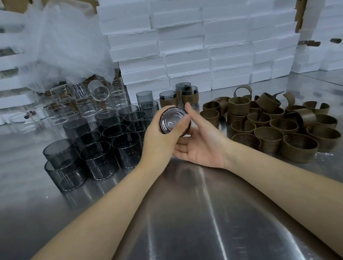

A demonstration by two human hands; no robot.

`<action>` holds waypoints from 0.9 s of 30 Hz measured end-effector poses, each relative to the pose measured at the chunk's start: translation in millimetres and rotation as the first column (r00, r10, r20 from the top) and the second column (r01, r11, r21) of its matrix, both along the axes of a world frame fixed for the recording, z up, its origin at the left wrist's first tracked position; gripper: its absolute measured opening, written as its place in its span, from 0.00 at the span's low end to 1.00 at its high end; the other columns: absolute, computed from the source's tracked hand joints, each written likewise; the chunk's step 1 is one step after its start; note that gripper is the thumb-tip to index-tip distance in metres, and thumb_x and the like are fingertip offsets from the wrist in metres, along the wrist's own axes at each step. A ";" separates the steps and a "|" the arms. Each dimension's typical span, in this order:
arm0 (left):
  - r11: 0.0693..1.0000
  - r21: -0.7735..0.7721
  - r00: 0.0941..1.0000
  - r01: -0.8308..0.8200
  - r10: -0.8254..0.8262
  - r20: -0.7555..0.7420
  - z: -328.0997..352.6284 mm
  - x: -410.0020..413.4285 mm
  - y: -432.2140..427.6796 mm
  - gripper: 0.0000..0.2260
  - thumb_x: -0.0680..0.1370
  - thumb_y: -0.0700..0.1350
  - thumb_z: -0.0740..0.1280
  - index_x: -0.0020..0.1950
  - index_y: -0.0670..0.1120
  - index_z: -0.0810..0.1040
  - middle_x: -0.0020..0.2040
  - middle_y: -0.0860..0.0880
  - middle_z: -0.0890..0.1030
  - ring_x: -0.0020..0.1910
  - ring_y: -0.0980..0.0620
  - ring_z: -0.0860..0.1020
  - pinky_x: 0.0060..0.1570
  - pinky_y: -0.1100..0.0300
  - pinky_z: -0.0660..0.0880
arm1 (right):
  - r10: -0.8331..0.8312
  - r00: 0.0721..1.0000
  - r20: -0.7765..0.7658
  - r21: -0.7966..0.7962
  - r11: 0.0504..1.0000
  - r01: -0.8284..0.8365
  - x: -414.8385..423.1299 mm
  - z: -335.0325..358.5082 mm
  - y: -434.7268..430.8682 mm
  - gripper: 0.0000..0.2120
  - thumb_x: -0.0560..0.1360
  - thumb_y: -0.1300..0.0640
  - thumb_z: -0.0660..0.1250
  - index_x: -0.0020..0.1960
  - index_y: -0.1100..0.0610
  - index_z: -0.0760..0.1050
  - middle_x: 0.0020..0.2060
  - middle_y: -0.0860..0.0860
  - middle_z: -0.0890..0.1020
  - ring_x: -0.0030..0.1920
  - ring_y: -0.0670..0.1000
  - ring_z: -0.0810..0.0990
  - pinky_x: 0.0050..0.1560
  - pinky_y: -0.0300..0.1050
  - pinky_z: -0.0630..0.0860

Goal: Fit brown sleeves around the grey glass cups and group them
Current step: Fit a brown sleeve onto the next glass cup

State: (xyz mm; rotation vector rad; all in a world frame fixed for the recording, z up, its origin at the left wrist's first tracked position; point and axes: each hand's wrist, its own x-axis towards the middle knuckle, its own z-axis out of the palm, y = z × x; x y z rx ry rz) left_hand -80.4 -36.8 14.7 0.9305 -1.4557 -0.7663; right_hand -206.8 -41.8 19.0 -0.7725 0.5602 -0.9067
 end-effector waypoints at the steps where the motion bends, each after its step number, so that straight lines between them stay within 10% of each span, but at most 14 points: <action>1: 1.000 -0.001 1.000 -0.023 0.023 0.004 1.1 -1.0 0.0 0.09 0.75 0.51 0.72 0.54 0.58 0.79 0.49 0.60 0.84 0.51 0.61 0.81 0.55 0.65 0.75 | 0.008 1.000 0.002 0.004 1.000 -0.008 -0.3 0.0 0.0 0.27 0.67 0.36 0.70 0.50 0.59 0.80 0.47 0.58 0.84 0.50 0.55 0.84 0.51 0.47 0.81; 10: 0.999 0.022 0.996 -0.030 0.032 -0.083 -0.8 -2.3 3.0 0.23 0.83 0.58 0.50 0.63 0.47 0.79 0.54 0.49 0.84 0.56 0.53 0.82 0.61 0.57 0.76 | 0.015 0.999 -0.049 -0.022 1.000 -0.017 -0.4 1.7 2.7 0.34 0.68 0.35 0.68 0.63 0.60 0.74 0.49 0.59 0.83 0.49 0.55 0.83 0.53 0.47 0.79; 17: 0.986 -0.165 1.000 0.011 -0.010 0.003 -2.7 -1.3 6.1 0.27 0.69 0.45 0.77 0.66 0.57 0.74 0.66 0.62 0.76 0.66 0.63 0.73 0.67 0.62 0.70 | 0.099 0.994 -0.044 -0.109 0.989 -0.103 -4.6 3.4 2.8 0.27 0.69 0.33 0.67 0.54 0.54 0.81 0.57 0.55 0.81 0.57 0.54 0.81 0.57 0.47 0.77; 23: 0.983 -0.179 0.999 -0.040 0.034 -0.037 0.3 -2.7 7.6 0.18 0.70 0.49 0.76 0.58 0.50 0.79 0.54 0.55 0.83 0.56 0.56 0.80 0.60 0.55 0.76 | 0.074 0.997 -0.008 -0.068 0.995 -0.074 -2.4 1.3 0.4 0.41 0.67 0.36 0.71 0.71 0.60 0.68 0.55 0.58 0.80 0.56 0.58 0.81 0.54 0.49 0.79; 27: 0.981 -0.174 0.995 -0.085 0.074 -0.067 3.6 -5.1 9.1 0.13 0.72 0.55 0.72 0.53 0.51 0.81 0.48 0.59 0.83 0.48 0.61 0.81 0.50 0.69 0.74 | 0.090 0.996 0.003 -0.052 0.995 -0.089 -3.3 0.5 -0.9 0.33 0.67 0.36 0.70 0.61 0.58 0.70 0.50 0.57 0.82 0.53 0.57 0.82 0.55 0.49 0.79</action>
